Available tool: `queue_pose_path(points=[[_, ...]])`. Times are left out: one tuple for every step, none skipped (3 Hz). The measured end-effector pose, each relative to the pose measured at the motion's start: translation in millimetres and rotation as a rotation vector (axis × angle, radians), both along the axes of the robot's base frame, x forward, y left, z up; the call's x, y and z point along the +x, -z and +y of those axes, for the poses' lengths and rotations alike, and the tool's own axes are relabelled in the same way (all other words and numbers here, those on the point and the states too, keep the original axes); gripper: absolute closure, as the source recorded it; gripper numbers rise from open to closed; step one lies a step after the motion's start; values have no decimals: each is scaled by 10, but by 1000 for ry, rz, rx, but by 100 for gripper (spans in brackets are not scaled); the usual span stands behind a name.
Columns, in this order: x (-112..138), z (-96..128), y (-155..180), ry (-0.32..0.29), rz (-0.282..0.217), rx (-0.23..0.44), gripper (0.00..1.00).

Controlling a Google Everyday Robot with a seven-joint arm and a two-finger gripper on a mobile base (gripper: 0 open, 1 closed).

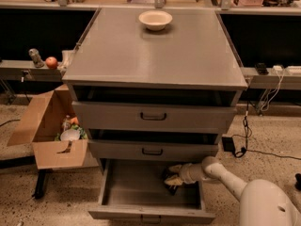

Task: Place rxbar chocolate into bottom drawer

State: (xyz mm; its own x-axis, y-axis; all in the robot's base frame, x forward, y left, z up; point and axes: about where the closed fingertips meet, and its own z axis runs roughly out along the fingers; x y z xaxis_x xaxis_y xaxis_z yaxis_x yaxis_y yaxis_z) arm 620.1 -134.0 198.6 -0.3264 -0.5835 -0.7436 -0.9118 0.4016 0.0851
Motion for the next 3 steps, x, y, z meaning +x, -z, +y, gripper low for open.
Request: queue_pose_path(points=[[0, 0, 0, 0, 0, 0, 0], [-165, -58, -33, 30, 42, 53, 0], [-429, -148, -65, 43, 140, 131, 0]])
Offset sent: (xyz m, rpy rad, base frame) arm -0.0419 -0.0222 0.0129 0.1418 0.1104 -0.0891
